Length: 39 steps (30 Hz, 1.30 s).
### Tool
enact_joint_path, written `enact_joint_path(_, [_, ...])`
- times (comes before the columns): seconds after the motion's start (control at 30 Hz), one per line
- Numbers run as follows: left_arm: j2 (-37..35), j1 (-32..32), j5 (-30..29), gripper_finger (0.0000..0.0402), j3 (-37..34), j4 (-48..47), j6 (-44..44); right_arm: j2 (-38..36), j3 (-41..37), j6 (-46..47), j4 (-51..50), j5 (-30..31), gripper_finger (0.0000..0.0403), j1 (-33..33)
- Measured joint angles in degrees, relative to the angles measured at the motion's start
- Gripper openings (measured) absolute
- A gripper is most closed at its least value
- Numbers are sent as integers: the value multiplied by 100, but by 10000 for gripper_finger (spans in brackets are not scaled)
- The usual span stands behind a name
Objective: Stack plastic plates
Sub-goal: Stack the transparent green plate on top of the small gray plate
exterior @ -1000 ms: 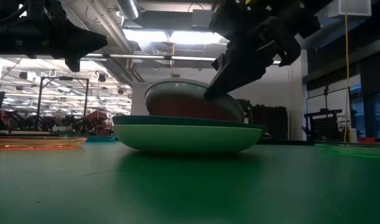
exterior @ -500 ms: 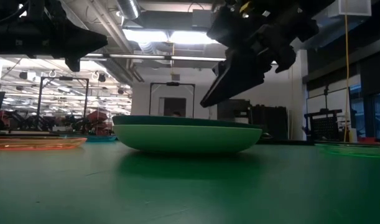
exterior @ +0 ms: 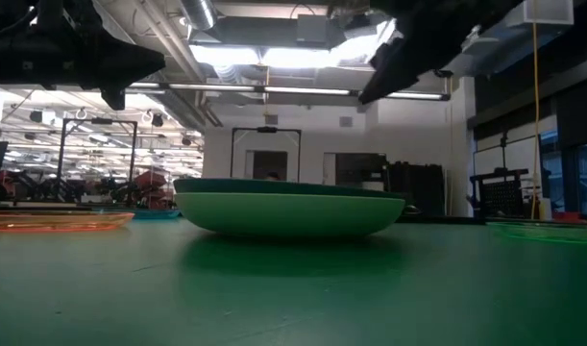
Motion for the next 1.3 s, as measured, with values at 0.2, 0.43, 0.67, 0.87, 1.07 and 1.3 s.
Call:
enact_joint_path(0.2, [0,0,-12,34,0,-22,-1,-582,-348,80,-968,492,168,-62])
enact_joint_path(0.43, [0,0,-15,34,0,-55,-31,-1542,-1167,314,-1100,443,168,-925])
enact_joint_path(0.67, [2,0,-73,34,0,-55,-39,-2115,-1816,65,-1326,181,168,-2160])
enact_joint_path(0.87, [1,0,-96,34,0,-72,-39,-2135,-1905,-209,-1738,-201,168,-3243])
enact_joint_path(1.07, [2,-1,-96,34,0,-73,-22,-2134,-1905,-320,-1669,155,168,-3646])
enact_joint_path(1.3, [2,0,-105,34,0,-79,2,-1845,-1905,-791,-1765,37,168,-3694])
